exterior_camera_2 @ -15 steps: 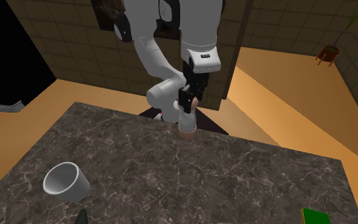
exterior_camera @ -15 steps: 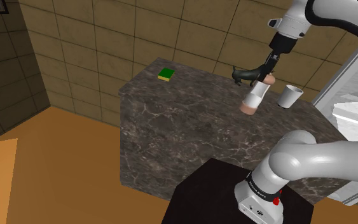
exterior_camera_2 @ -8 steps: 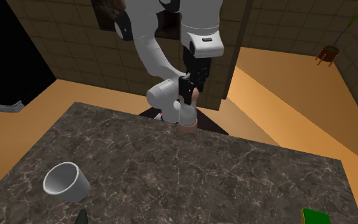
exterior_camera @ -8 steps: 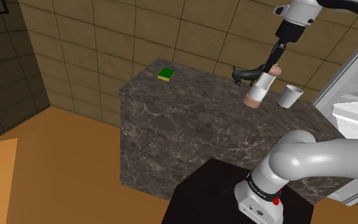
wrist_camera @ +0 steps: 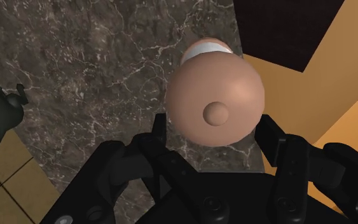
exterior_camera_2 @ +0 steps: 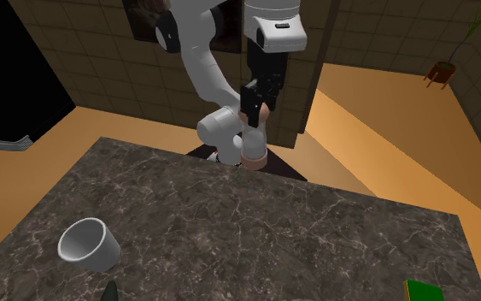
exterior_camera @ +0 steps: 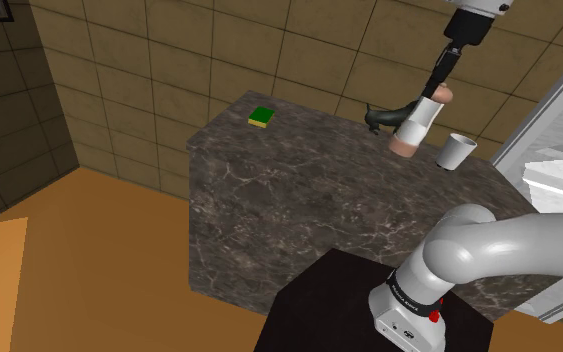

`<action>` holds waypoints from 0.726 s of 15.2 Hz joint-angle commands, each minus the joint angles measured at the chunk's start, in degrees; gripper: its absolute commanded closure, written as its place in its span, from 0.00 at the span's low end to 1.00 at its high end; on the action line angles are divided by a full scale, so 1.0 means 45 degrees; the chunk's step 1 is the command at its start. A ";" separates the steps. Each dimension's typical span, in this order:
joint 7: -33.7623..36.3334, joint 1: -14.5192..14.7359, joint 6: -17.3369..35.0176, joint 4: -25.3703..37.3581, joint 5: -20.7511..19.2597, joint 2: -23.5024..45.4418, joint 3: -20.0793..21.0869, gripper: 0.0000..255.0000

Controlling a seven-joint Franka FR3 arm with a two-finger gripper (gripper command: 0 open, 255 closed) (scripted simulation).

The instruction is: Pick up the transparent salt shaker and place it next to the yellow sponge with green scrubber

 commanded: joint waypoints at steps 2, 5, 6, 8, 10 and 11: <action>-0.0070 0.0015 -0.0479 0.0847 0.0020 0.0367 0.0014 1.00; -0.0130 0.0030 -0.0924 0.1676 0.0042 0.0749 0.0029 1.00; -0.0151 0.0035 -0.1075 0.1960 0.0048 0.0881 0.0034 1.00; -0.0194 0.0044 -0.1382 0.2540 0.0060 0.1153 0.0041 1.00; -0.0241 0.0053 -0.1696 0.3139 0.0071 0.1436 0.0046 1.00; -0.0265 0.0058 -0.1856 0.3445 0.0076 0.1582 0.0047 1.00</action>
